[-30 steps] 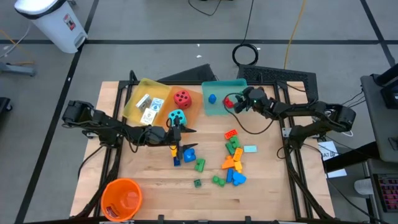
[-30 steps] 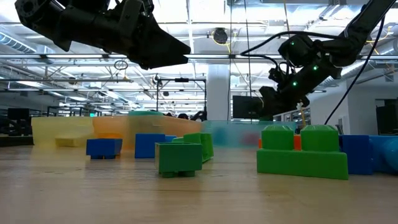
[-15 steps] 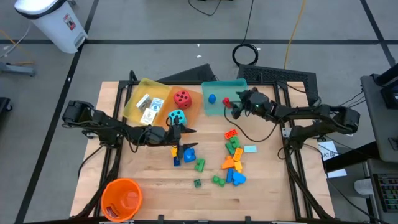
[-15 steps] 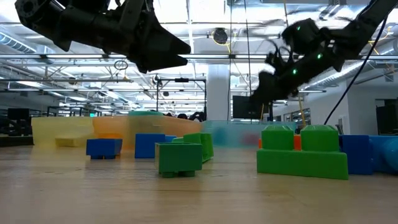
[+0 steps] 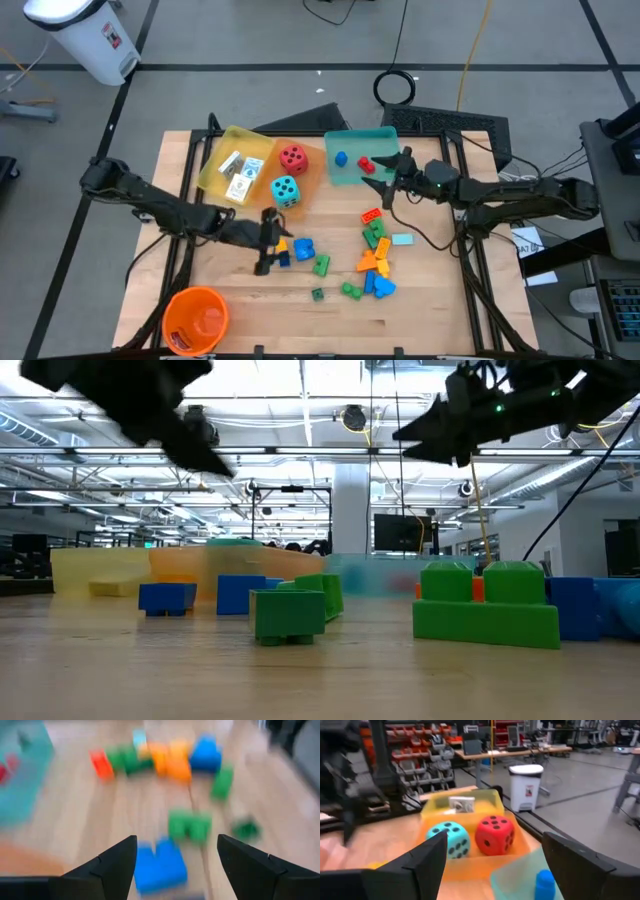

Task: Pick & Place Toys
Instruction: Put the left yellow game piece into the blue bin

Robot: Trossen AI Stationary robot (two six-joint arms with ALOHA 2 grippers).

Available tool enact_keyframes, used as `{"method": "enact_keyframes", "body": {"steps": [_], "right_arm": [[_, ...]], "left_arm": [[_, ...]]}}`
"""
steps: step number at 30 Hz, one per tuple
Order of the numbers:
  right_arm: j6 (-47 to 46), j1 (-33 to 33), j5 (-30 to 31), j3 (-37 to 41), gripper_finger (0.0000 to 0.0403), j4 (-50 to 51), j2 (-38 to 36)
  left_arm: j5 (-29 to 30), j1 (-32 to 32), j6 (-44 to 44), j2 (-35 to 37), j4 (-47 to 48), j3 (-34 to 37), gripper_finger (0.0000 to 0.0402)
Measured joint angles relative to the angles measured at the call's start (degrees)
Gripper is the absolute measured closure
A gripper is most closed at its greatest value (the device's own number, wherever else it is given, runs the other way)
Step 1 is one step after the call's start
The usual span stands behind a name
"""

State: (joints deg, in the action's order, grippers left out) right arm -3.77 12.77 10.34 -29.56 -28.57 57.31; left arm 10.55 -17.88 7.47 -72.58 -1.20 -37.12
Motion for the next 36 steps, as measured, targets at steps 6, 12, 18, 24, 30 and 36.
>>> {"method": "enact_keyframes", "body": {"steps": [6,12,18,24,30,36], "right_arm": [[0.1,-2.0,0.0,0.0,0.0113,-0.6,-0.5],[-1.6,-2.1,-0.1,0.0,0.0113,-1.7,-0.5],[-4.5,-2.9,-0.1,0.0,0.0113,-1.8,-0.5],[-3.3,-6.8,-0.1,0.0,0.0113,-4.3,-0.5],[0.3,-10.3,-0.1,0.0,0.0113,-6.4,-0.5],[1.5,-11.0,0.0,0.0,0.0113,-7.0,-0.5]], "left_arm": [[1.6,-4.0,4.3,-2.4,13.8,0.0,0.0121],[16.5,-3.8,4.7,-7.3,14.0,0.0,0.0121],[25.5,-1.7,7.7,-11.2,12.0,0.0,0.0121],[21.6,-1.2,11.3,-13.8,12.7,0.0,0.0121],[14.9,-2.8,18.8,-13.6,13.0,0.0,0.0121],[11.4,-4.8,23.9,-11.0,13.1,0.0,0.0121]]}}
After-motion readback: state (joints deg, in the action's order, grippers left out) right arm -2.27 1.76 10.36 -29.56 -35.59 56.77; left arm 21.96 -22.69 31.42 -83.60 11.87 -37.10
